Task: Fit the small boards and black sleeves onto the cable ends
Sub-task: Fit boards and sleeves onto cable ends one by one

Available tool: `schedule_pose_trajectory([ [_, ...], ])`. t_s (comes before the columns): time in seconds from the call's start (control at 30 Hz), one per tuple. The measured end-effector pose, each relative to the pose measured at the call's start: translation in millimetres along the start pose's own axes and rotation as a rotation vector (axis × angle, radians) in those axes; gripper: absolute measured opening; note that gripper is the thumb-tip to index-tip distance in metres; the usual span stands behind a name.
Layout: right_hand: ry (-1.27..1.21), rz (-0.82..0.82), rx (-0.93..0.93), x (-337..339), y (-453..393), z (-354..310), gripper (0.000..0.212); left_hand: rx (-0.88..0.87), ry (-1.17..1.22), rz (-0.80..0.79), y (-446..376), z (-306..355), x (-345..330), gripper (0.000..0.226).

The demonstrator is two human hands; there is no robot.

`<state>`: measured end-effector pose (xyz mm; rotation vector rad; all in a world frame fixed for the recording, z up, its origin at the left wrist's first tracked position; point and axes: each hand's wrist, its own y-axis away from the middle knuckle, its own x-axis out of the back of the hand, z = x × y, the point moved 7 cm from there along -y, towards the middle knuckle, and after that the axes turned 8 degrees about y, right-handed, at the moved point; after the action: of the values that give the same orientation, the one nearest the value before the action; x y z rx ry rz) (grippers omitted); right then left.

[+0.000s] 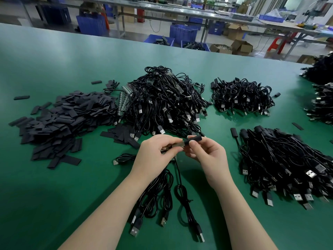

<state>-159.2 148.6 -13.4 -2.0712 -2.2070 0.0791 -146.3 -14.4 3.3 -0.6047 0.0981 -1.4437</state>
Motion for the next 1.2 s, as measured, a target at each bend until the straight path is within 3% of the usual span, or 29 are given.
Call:
schedule_pose_trajectory([
  [0.17, -0.010, -0.013, 0.001, -2.8, 0.2, 0.5, 0.026, 0.088, 0.099, -0.007, 0.3, -1.5, 0.7, 0.047],
  [0.43, -0.030, -0.004, 0.000, -3.3, 0.3, 1.7, 0.027, 0.041, 0.105, -0.073, 3.2, 5.5, -3.9, 0.057],
  [0.6, -0.070, -0.001, -0.025, -3.9, 0.0, 3.8, 0.016, 0.041, 0.123, -0.034, 3.2, 3.5, -2.3, 0.044],
  [0.8, -0.036, 0.013, -0.016, -3.8, 1.1, 4.5, 0.021, 0.023, 0.057, -0.017, 5.3, 4.5, -1.7, 0.037],
  [0.97, -0.037, 0.025, -0.030, -6.9, 2.2, 4.5, 0.003, 0.019, 0.053, -0.009, 6.5, 5.5, -1.8, 0.039],
  [1.2, -0.010, 0.045, -0.039, -6.7, 2.0, 9.2, 0.011, 0.024, 0.065, -0.001, 2.8, 5.2, -0.9, 0.039],
])
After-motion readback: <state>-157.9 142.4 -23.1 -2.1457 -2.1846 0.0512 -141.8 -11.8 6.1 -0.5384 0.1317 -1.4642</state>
